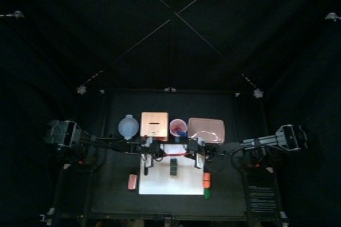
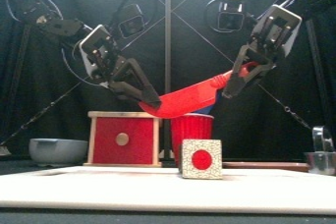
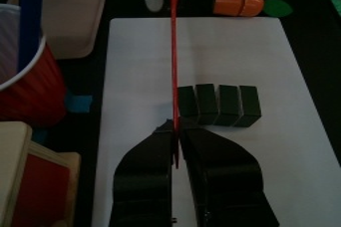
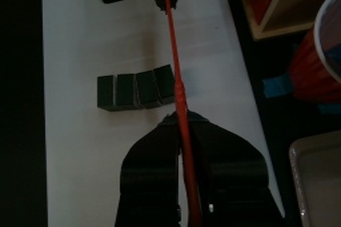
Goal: Place sushi on board then cut the sushi with the knife then place the pieces on the plate
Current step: Cut the sushi into 4 pieces
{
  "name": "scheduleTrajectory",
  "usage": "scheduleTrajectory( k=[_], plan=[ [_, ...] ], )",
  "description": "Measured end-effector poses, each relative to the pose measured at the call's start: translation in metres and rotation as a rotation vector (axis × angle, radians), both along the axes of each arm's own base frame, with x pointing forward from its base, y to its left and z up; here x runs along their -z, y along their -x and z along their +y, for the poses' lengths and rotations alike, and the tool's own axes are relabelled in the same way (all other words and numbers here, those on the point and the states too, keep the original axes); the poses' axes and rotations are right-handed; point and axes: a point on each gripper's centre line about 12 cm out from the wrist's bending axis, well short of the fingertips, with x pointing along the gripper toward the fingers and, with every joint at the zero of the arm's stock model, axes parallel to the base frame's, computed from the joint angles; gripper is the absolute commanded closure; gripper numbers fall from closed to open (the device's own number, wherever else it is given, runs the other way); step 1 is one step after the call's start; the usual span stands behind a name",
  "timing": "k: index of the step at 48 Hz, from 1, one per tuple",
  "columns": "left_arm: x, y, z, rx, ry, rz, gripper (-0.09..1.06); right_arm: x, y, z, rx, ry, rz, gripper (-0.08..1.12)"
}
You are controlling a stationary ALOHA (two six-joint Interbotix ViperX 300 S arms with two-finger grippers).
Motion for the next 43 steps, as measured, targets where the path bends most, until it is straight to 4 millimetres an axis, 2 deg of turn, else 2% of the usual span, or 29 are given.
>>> scheduleTrajectory(
  k=[24,43],
  plan=[
    [0.011,-0.002,-0.019,0.03,0.024,0.052,0.55,0.031,-0.002,0.017,-0.003,-0.052,0.11,0.65],
    [0.022,-0.011,-0.028,0.04,0.033,0.111,0.55,0.04,0.0,0.018,0.003,-0.061,0.142,0.65]
  ],
)
